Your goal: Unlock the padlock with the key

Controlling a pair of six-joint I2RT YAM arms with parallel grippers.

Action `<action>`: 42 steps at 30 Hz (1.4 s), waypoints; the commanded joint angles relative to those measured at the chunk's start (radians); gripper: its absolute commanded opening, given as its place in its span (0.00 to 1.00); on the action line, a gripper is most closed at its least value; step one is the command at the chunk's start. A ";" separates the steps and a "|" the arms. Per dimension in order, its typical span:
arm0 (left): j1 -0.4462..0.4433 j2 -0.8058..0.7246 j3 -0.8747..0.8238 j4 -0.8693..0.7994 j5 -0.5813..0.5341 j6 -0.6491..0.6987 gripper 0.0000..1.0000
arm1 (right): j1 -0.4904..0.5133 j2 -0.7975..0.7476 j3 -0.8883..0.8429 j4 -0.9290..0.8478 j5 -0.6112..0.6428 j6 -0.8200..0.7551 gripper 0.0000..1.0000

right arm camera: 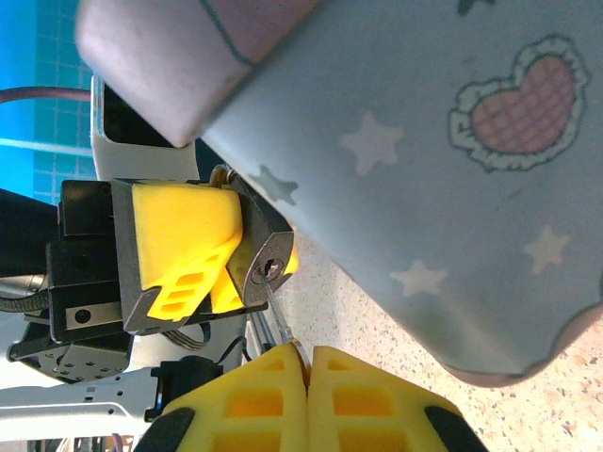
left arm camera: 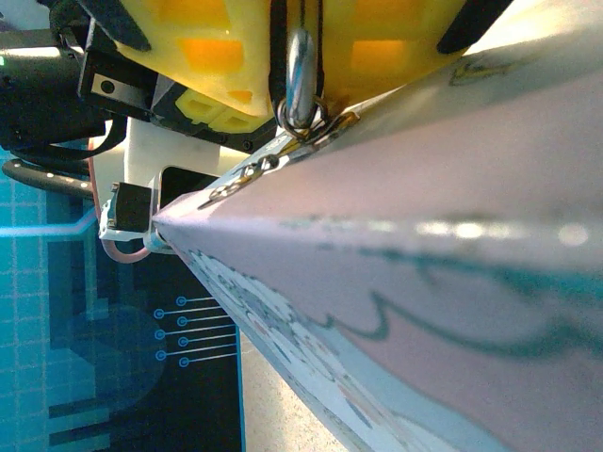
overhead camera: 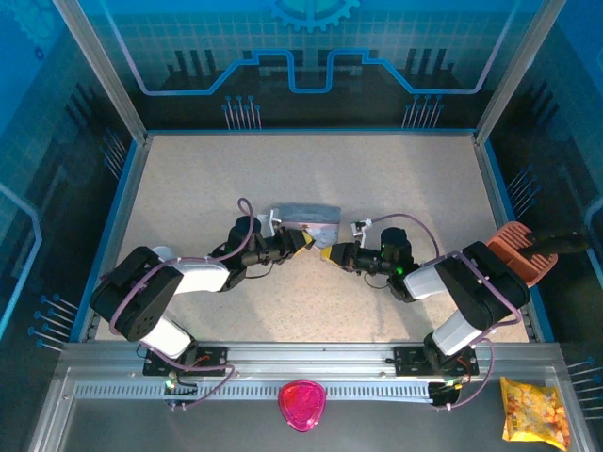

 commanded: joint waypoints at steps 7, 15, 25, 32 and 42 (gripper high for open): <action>-0.026 -0.020 0.021 0.064 0.039 0.004 0.00 | 0.019 0.006 0.022 0.060 0.006 0.020 0.00; -0.044 -0.018 0.011 0.067 0.034 0.002 0.00 | 0.019 0.021 0.024 0.093 0.014 0.044 0.00; -0.045 -0.030 -0.001 0.078 0.035 -0.010 0.00 | 0.012 0.037 0.013 0.138 0.055 0.094 0.00; -0.057 -0.039 0.008 0.080 0.039 -0.011 0.00 | 0.021 0.034 0.022 0.140 0.059 0.101 0.00; -0.074 -0.045 0.022 0.077 0.037 -0.017 0.00 | 0.028 0.026 0.029 0.132 0.052 0.098 0.00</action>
